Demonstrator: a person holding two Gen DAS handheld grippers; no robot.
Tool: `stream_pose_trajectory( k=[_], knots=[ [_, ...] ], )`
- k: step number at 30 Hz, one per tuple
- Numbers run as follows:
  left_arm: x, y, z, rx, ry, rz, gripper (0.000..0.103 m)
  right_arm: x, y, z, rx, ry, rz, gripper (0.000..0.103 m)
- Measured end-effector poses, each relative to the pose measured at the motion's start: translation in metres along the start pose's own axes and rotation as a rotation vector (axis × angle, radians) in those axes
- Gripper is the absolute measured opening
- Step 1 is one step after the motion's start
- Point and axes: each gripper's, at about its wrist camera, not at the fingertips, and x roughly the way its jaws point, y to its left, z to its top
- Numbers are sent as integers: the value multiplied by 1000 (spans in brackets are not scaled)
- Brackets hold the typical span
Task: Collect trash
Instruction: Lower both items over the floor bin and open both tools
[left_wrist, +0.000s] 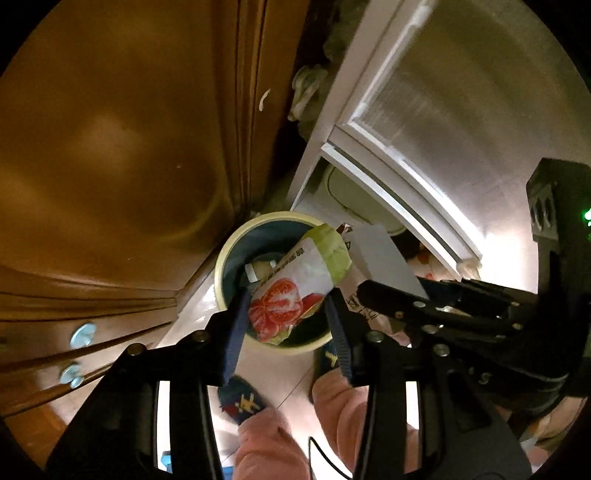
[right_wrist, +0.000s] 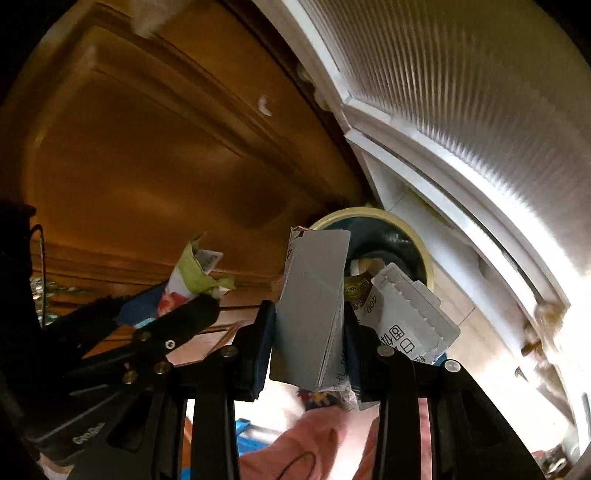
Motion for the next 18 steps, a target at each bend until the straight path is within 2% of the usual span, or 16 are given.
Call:
stream_pose_trajectory(
  k=[7, 9, 18],
  knots=[
    [35, 15, 6, -50, 41, -5, 52, 33, -29, 20, 53, 1, -28, 50],
    [37, 17, 4, -50, 50, 10, 56, 35, -33, 24, 54, -8, -35, 50],
    [31, 15, 0, -40, 72, 31, 58, 26, -25, 18, 35, 14, -59, 50]
  ],
)
